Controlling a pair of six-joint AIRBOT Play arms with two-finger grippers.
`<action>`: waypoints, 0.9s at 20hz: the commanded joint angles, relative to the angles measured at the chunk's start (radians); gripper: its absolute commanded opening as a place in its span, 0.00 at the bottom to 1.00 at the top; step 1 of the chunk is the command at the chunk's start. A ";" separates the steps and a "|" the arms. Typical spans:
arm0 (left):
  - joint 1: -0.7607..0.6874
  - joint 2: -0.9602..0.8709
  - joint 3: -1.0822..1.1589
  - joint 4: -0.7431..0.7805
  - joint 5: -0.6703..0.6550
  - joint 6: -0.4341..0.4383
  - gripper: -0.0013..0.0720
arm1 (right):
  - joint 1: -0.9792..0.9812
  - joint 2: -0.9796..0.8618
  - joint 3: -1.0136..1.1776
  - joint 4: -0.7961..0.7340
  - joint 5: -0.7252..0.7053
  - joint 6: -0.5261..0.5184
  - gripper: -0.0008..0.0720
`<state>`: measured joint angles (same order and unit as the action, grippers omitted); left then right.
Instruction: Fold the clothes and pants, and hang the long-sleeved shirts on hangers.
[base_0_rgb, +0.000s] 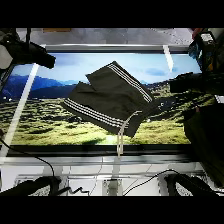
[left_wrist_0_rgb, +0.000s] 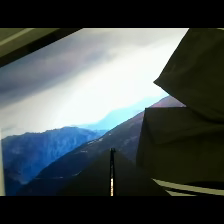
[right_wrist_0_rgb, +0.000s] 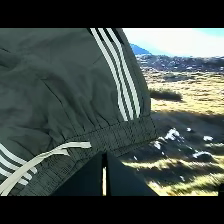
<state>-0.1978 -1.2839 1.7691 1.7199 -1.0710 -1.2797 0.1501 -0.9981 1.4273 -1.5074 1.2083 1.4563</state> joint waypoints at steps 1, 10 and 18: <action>0.000 0.000 0.000 0.000 0.000 0.000 0.02 | 0.000 0.001 0.000 0.000 0.000 0.000 0.03; 0.000 0.000 0.000 0.000 0.000 0.000 0.02 | 0.000 0.001 0.000 0.000 -0.002 0.000 0.03; 0.000 0.000 0.000 0.000 0.000 0.000 0.02 | 0.000 0.009 0.016 0.142 -0.033 0.074 0.03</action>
<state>-0.1978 -1.2839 1.7691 1.7203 -1.0710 -1.2797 0.1501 -0.9928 1.4387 -1.4387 1.1023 1.4975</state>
